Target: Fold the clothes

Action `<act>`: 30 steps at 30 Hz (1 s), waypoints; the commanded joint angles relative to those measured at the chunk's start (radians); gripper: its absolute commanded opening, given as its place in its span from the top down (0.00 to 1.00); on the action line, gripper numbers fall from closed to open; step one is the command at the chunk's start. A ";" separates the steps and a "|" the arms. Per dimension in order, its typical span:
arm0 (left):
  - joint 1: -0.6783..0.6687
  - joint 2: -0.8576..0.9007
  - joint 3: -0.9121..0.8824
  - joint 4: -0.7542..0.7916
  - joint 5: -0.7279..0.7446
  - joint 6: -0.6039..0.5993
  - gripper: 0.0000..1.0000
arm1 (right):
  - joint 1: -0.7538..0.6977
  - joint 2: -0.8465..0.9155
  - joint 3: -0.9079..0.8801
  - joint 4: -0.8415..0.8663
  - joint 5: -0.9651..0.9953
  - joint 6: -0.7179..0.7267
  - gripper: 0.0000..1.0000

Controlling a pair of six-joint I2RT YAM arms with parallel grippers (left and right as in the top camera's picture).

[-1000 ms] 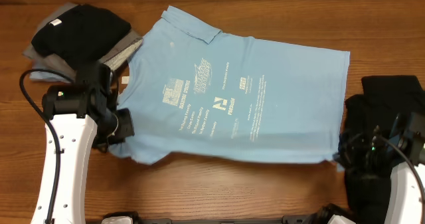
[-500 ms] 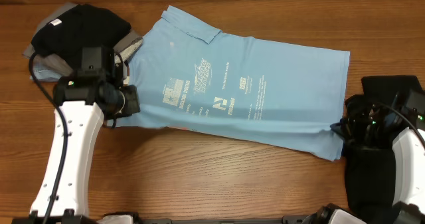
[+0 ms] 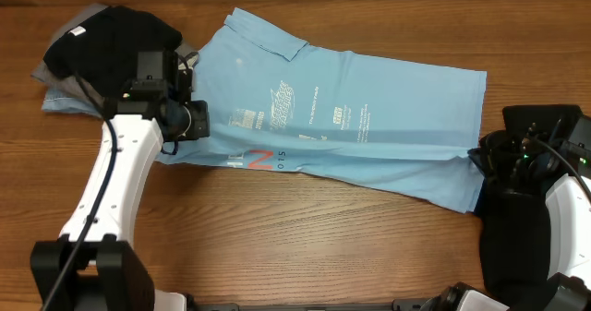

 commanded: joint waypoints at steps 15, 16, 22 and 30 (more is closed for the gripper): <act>-0.010 0.055 0.019 0.014 -0.005 0.026 0.91 | 0.024 0.137 0.029 0.174 0.014 0.006 0.87; -0.010 0.055 0.019 0.016 -0.005 0.026 0.89 | 0.024 0.137 0.029 0.177 0.017 0.006 0.85; -0.010 0.055 0.019 0.014 -0.004 0.026 0.83 | 0.025 0.137 0.028 0.082 0.087 -0.061 0.60; -0.010 0.055 0.019 0.011 0.027 0.026 0.56 | 0.049 0.154 -0.051 0.087 0.228 -0.068 0.52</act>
